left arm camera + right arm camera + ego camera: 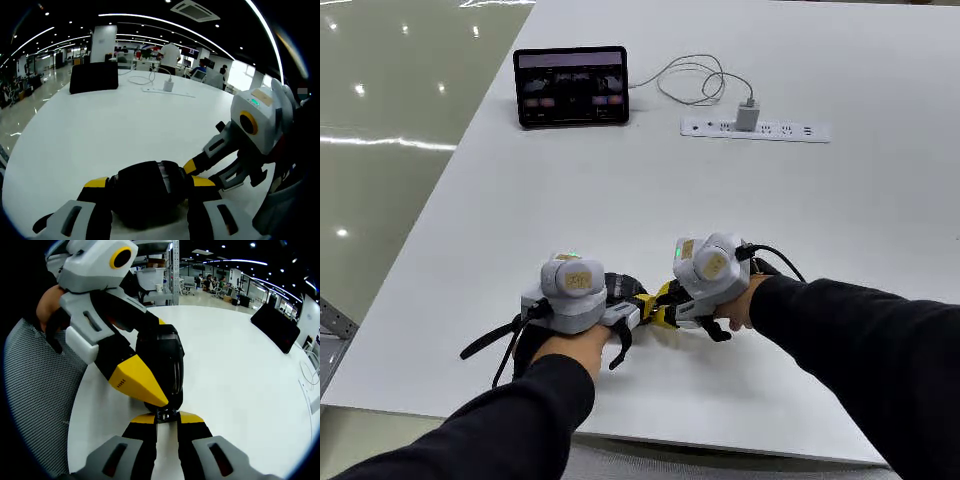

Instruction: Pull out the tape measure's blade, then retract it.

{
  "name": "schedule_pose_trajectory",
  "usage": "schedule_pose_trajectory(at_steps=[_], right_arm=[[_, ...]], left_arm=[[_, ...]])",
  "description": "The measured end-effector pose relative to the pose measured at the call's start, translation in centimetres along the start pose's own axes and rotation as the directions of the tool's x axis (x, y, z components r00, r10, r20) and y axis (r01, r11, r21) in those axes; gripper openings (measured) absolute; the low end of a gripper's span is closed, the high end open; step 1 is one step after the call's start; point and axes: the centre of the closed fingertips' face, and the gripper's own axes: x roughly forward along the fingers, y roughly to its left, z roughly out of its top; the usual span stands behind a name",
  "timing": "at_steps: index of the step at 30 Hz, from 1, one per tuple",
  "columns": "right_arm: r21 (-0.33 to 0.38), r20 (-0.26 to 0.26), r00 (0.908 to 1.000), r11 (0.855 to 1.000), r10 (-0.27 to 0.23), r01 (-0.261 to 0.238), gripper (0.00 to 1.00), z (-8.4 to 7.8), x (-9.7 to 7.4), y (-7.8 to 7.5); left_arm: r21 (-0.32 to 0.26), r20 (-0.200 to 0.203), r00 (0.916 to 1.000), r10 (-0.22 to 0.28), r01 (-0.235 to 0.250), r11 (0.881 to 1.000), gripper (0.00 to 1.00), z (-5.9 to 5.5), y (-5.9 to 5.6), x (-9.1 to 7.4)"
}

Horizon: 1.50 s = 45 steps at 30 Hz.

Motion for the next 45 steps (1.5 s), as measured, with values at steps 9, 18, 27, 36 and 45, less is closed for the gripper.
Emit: schedule_pose_trajectory(at_steps=[9,18,27,36,45], right_arm=[[0.005,-0.009,1.0000,1.000,0.003,-0.003,0.11,0.0,0.1,0.0],[0.002,-0.012,0.9996,1.000,-0.026,0.026,0.12,0.0,0.0,0.1],[0.017,-0.011,0.9985,0.998,-0.053,0.053,0.18,-0.4,-0.3,0.2],[0.076,-0.015,0.9952,0.992,-0.096,0.097,0.27,-1.0,-1.9,-0.3],[0.147,0.036,0.9884,0.979,-0.147,0.140,0.41,-1.5,-5.2,-0.1]], left_arm=[[-0.004,0.005,1.0000,0.004,-0.004,1.000,0.58,0.0,-0.1,0.0],[-0.027,-0.005,0.9987,-0.051,0.051,0.998,0.59,-0.1,0.0,0.0],[-0.017,-0.023,0.9948,-0.099,0.098,0.995,0.71,0.4,0.3,0.0],[-0.001,-0.029,0.9791,-0.201,0.201,0.980,1.00,1.3,-0.3,-0.2],[0.036,-0.031,0.9528,-0.302,0.303,0.952,1.00,1.4,-1.0,-1.9]])
